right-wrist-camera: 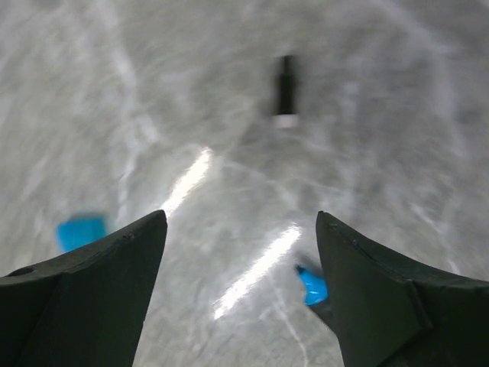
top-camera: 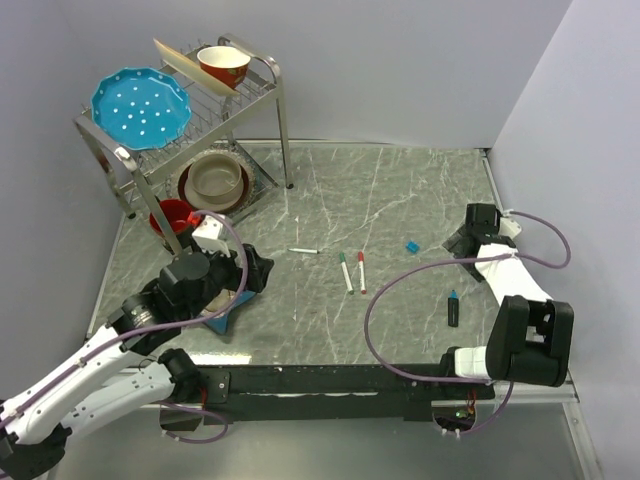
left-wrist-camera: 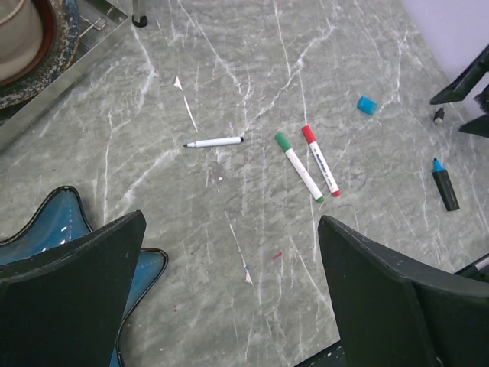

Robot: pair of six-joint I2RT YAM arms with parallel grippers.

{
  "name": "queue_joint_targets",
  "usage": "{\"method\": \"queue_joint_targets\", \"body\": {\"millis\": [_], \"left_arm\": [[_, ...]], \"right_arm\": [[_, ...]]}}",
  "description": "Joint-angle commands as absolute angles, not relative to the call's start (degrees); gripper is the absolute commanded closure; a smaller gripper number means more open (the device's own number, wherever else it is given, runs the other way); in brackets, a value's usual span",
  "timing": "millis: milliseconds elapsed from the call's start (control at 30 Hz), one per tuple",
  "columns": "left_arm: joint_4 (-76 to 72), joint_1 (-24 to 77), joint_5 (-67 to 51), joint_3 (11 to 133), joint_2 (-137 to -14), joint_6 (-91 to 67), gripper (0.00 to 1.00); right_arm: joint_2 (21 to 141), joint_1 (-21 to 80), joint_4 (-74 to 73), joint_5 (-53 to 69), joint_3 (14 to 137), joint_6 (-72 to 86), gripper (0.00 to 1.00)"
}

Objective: Insert the pens into the pen caps

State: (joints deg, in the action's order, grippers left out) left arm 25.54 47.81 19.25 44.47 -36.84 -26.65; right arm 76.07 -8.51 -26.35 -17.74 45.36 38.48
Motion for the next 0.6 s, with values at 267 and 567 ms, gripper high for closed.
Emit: {"method": "queue_joint_targets", "body": {"millis": [267, 567], "left_arm": [[21.27, 47.9, 16.35, 43.95, -28.66, -26.46, 0.01], [19.07, 47.81, 14.24, 42.8, -25.05, -26.54, 0.01]], "right_arm": [[77.51, 9.28, -13.01, 6.31, 50.6, 14.43, 0.13], [93.94, 25.91, -15.91, 9.31, 67.48, 7.39, 0.15]]}}
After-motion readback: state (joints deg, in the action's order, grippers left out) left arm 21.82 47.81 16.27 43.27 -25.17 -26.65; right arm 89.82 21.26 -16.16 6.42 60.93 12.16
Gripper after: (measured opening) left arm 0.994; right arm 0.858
